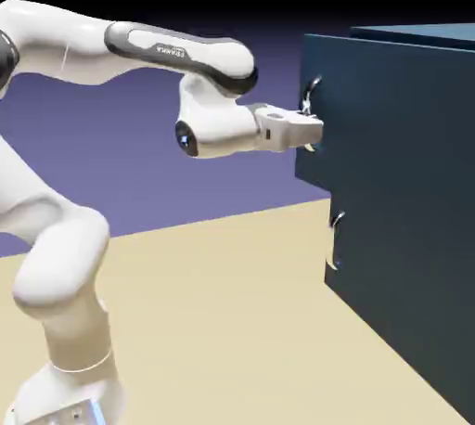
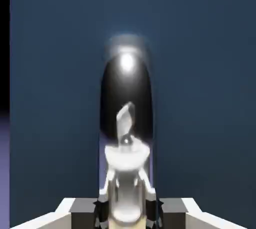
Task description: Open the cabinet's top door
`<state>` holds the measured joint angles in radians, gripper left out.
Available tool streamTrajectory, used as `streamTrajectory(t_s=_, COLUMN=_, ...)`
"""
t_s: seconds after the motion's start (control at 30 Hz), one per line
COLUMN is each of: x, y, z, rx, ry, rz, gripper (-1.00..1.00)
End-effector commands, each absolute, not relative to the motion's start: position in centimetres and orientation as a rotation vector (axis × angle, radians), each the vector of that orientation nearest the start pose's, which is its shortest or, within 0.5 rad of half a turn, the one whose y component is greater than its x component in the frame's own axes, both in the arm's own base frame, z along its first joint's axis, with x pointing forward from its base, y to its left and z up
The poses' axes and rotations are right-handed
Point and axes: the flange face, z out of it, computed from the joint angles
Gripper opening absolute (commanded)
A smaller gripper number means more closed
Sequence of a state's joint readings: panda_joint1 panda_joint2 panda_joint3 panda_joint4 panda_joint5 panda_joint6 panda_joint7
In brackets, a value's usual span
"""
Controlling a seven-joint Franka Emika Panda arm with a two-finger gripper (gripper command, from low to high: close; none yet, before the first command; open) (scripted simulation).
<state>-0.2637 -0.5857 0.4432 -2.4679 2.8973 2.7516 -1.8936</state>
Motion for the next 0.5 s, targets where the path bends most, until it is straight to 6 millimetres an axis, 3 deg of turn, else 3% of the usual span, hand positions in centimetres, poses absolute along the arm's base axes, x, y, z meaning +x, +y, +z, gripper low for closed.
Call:
streamTrajectory(t_s=0.0, x=40.0, y=7.7, z=50.4, rx=-1.766, ry=0.524, rz=-1.620, gripper=-1.00)
streamTrajectory(t_s=0.1, x=39.2, y=7.2, z=50.3, rx=-1.767, ry=0.507, rz=-1.607, gripper=-1.00)
streamTrajectory(t_s=0.47, x=32.1, y=2.2, z=50.3, rx=-1.760, ry=0.343, rz=-1.487, gripper=-1.00)
